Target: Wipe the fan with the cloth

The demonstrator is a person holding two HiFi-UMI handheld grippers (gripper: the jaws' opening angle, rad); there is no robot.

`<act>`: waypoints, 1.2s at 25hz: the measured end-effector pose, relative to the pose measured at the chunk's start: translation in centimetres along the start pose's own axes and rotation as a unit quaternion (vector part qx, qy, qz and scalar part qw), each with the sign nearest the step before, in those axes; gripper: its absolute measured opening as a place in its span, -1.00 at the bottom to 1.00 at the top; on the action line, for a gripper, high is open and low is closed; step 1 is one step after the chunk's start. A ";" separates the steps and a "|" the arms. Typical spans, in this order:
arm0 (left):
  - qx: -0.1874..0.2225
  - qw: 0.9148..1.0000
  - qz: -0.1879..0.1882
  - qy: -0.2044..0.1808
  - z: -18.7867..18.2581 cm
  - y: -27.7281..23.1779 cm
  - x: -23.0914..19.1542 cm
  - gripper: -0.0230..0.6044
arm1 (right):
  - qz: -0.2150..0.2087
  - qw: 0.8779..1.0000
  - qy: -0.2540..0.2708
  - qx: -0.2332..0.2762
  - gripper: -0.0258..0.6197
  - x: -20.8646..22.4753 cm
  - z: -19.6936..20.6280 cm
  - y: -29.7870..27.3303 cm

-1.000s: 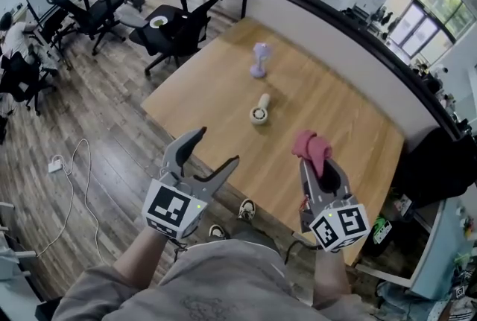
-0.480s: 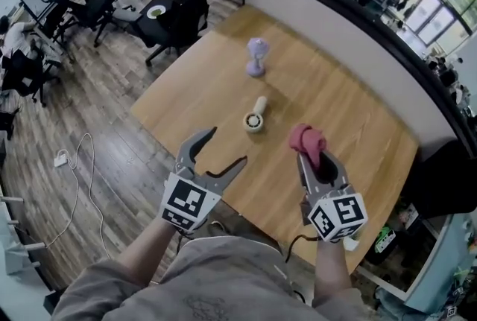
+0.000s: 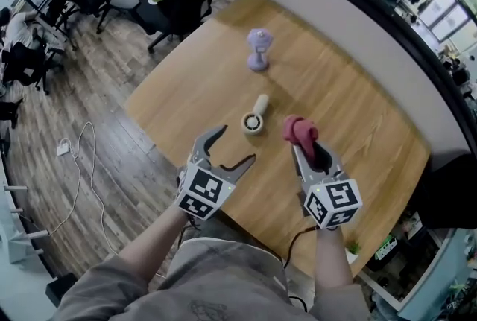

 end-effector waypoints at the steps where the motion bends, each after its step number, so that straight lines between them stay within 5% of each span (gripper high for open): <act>1: -0.006 1.000 0.002 0.004 0.7 -0.7 0.0 0.26 | 0.002 1.000 -0.003 -0.004 -0.56 0.4 0.5 -0.5; 13: -0.065 0.997 0.019 0.047 10.3 -8.1 -2.2 0.27 | 0.007 0.998 0.009 -0.066 -0.56 2.8 6.3 -6.2; 18: -0.083 0.995 0.045 0.031 13.2 -10.4 -2.9 0.27 | 0.007 0.996 0.031 -0.084 -0.56 4.2 8.4 -9.5; 30: -0.078 0.994 0.061 0.049 17.2 -12.8 -4.0 0.27 | -0.024 0.990 0.055 -0.126 -0.57 6.2 13.4 -16.3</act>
Point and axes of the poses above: the fingertips, and each gripper's own axes: y backward along the fingers, x to its right, z out of its underside, the point moved 5 cm from there along y, backward along the fingers, and after that the axes turned 15 degrees about x, right-handed, at the moved point
